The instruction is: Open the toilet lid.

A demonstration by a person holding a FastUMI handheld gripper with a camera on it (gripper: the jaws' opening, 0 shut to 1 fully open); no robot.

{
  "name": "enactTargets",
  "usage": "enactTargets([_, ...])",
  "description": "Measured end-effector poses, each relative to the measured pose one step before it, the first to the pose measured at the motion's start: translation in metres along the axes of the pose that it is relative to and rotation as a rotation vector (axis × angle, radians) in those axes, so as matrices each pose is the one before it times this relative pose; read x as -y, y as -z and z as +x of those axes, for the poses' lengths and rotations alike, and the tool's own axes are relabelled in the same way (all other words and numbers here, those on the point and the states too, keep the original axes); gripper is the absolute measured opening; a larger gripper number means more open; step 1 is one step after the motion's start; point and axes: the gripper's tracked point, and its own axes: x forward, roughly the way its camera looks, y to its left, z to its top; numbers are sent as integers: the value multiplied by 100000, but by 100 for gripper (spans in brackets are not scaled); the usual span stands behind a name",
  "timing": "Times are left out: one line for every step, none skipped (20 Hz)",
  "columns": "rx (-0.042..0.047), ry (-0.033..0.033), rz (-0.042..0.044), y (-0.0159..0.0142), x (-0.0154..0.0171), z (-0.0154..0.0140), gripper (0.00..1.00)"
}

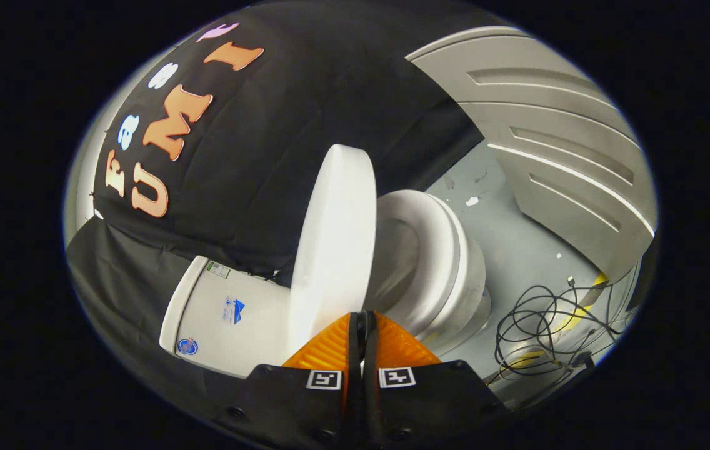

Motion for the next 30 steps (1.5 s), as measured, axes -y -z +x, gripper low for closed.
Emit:
enactTargets([613, 294, -671, -210, -627, -211, 8])
enactTargets([979, 487, -1809, -221, -595, -127, 8])
enactTargets([585, 942, -3732, -78, -538, -161, 8])
enactTargets([473, 1280, -4632, -91, -461, -203, 8])
enactTargets([372, 892, -4375, -151, -606, -208, 8])
enactTargets([824, 453, -3406, -330, -760, -194, 8])
enactTargets([621, 269, -2620, -348, -783, -207, 8])
enactTargets([290, 410, -2719, -203, -702, -154, 8])
enactTargets([599, 664, -3320, -226, -477, -259, 8])
enactTargets([716, 533, -4048, -188, -633, -168, 8])
enactTargets([616, 792, -3627, -299, -515, -207, 8])
enactTargets([765, 728, -2922, -392, -602, -231, 8])
enactTargets([882, 529, -2707, -278, -681, -236, 8])
enactTargets([592, 714, -2724, -257, -627, -10, 8])
enactTargets([879, 1108, -2677, -329, -487, -220, 8])
enactTargets([629, 1053, -2457, -141, -542, -174, 8])
enactTargets([602, 875, -2205, -292, -541, -204, 8])
enactTargets([435, 826, -1887, -161, -377, -71, 8])
enactTargets([315, 467, -1601, -354, -432, -177, 8])
enactTargets([628, 305, -1591, -237, -595, -52, 8])
enactTargets([760, 425, -1726, -224, -547, -266, 8])
enactTargets([464, 533, -2416, -233, -674, 23, 8])
enactTargets([836, 684, -2588, -285, -688, -185, 8])
enactTargets([784, 576, -2496, -470, -700, -224, 8])
enactTargets([1033, 622, -2525, -379, -635, -198, 8])
enactTargets([1195, 635, -2722, -542, -742, -120, 8])
enactTargets([1099, 637, -2422, -335, -697, -236, 8])
enactTargets([666, 319, -2271, -288, -574, -257, 8])
enactTargets([1147, 105, -1831, -315, -596, -184, 8])
enactTargets([859, -143, -1642, -354, -652, -35, 8])
